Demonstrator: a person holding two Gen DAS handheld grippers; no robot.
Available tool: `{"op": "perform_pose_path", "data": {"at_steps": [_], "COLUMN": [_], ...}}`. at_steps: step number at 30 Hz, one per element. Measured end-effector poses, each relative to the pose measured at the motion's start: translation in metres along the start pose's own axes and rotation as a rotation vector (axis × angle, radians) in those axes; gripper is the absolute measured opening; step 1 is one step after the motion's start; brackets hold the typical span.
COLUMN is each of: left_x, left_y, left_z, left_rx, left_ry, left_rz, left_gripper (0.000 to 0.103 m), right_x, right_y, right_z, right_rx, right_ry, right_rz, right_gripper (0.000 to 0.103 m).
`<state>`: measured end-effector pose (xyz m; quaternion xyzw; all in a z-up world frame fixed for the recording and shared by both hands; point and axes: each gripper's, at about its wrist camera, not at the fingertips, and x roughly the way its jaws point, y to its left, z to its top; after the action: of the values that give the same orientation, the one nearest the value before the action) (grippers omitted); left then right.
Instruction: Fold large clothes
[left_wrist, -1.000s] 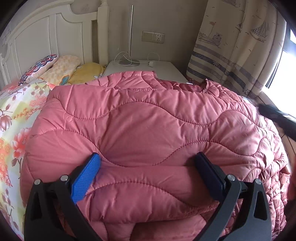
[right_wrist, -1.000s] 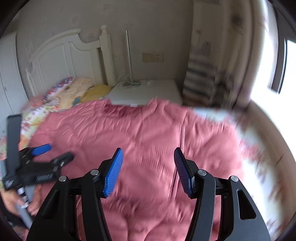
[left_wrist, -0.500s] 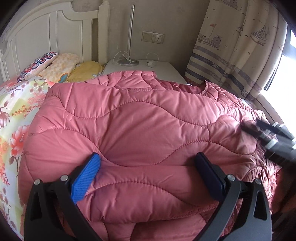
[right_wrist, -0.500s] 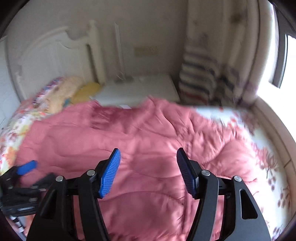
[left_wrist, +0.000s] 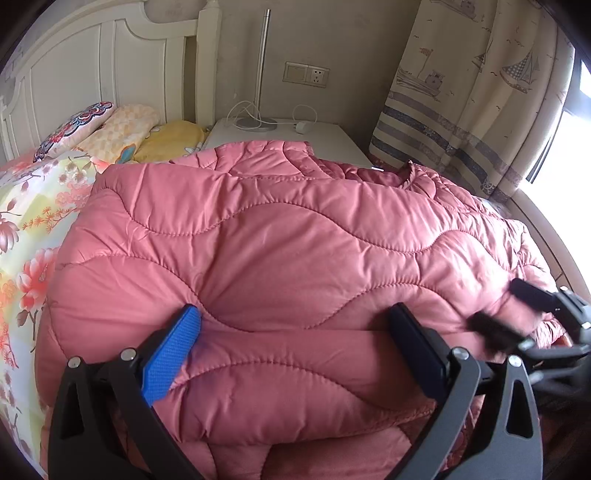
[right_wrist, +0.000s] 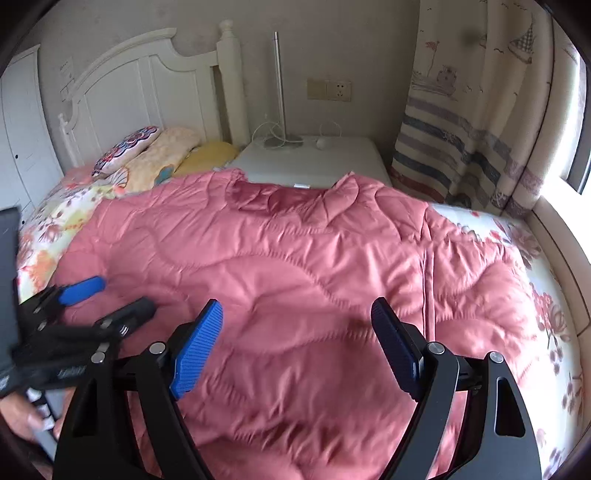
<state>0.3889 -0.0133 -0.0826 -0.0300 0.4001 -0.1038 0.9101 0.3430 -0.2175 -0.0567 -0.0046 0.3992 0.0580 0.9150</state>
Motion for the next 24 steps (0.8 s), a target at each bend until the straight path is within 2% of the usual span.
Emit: {"op": "perform_pose_path", "data": {"at_steps": [2,4,8,14,16,17,19,21,24], "left_x": [0.0,0.001,0.002,0.003,-0.01,-0.027,-0.065,-0.088,-0.089], "left_y": [0.0,0.0,0.0,-0.006,-0.01,-0.011,-0.012,-0.01,-0.009], "left_z": [0.0,0.0,-0.001,0.001,0.002,0.0,-0.011,-0.028,-0.062], "left_rx": [0.004,0.0,-0.001,0.022,0.044,0.049,0.057,0.057,0.071], "left_ry": [0.001,0.003,0.004,0.017,0.029,0.014,-0.039,-0.05,0.011], "left_rz": [0.003,-0.003,-0.003,0.03,0.082,0.079,0.073,0.091,0.102], "left_gripper": [0.101,0.101,0.101,0.101,0.101,0.101,0.101,0.101,0.101], "right_x": [0.009,0.021,0.022,0.024,0.024,0.021,0.005,-0.026,-0.071], "right_y": [0.002,0.003,0.005,-0.001,-0.002,-0.004,-0.006,-0.004,0.009], "right_z": [-0.007,-0.014,-0.014,-0.013,-0.012,-0.011,-0.011,-0.017,-0.04], "right_rx": [-0.032,-0.058,-0.047,-0.023,-0.021,-0.014,0.031,0.077,0.042], "right_ry": [0.021,0.005,0.01,0.016,0.019,0.022,0.047,0.025,-0.01], "right_rz": [-0.025,-0.053,-0.075,-0.043,-0.03,-0.024,-0.024,0.032,0.086], "right_gripper": [0.083,0.086,0.086,0.087,0.088,0.088,0.088,0.088,0.088]}}
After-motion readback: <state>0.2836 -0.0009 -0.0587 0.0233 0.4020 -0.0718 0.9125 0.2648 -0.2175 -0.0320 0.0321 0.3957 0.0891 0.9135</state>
